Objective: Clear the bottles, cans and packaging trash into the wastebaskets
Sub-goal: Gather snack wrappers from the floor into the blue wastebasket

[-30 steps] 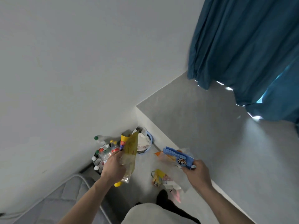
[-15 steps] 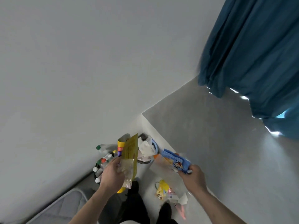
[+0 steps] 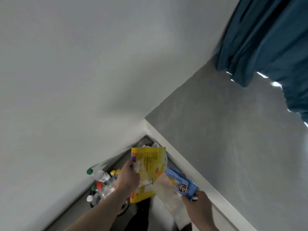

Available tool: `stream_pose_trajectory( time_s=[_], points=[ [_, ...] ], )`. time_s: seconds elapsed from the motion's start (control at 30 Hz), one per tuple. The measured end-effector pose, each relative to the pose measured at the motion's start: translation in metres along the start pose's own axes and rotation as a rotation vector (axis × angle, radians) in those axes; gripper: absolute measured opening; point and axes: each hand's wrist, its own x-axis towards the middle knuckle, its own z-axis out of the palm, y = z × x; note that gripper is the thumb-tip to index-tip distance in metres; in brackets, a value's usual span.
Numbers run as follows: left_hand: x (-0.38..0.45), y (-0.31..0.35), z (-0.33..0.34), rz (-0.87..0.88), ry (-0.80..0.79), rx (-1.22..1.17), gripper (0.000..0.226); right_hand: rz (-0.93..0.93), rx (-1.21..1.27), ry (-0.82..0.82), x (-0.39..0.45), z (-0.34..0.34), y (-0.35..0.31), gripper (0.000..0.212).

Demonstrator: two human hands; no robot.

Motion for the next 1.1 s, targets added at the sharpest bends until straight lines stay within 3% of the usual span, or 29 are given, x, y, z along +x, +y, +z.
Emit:
stream_pose_trajectory(
  time_s=[0.27, 0.5, 0.67, 0.73, 0.83, 0.93, 1.1],
  points=[
    [0.158, -0.040, 0.100, 0.107, -0.068, 0.187, 0.025, -0.010, 0.050, 0.036, 0.113, 0.110, 0.019, 0.014],
    [0.246, -0.082, 0.172, 0.112, -0.157, 0.265, 0.057, -0.063, -0.005, 0.097, 0.192, 0.178, 0.052, 0.014],
    [0.263, -0.102, 0.186, 0.220, -0.163, 0.198, 0.096, -0.169, -0.036, 0.096, 0.216, 0.209, 0.054, 0.013],
    [0.258, -0.108, 0.184, 0.308, -0.141, 0.230, 0.097, -0.192, -0.031, 0.085, 0.221, 0.220, 0.050, 0.014],
    [0.252, -0.120, 0.180, 0.418, -0.108, 0.333, 0.081, -0.249, -0.144, 0.018, 0.229, 0.235, 0.038, 0.015],
    [0.255, -0.139, 0.177, 0.403, -0.160, 0.443, 0.074, -0.313, -0.246, -0.052, 0.239, 0.249, 0.026, 0.019],
    [0.268, -0.157, 0.173, 0.219, -0.167, 0.342, 0.096, -0.410, -0.370, -0.156, 0.270, 0.279, 0.021, 0.012]
  ],
)
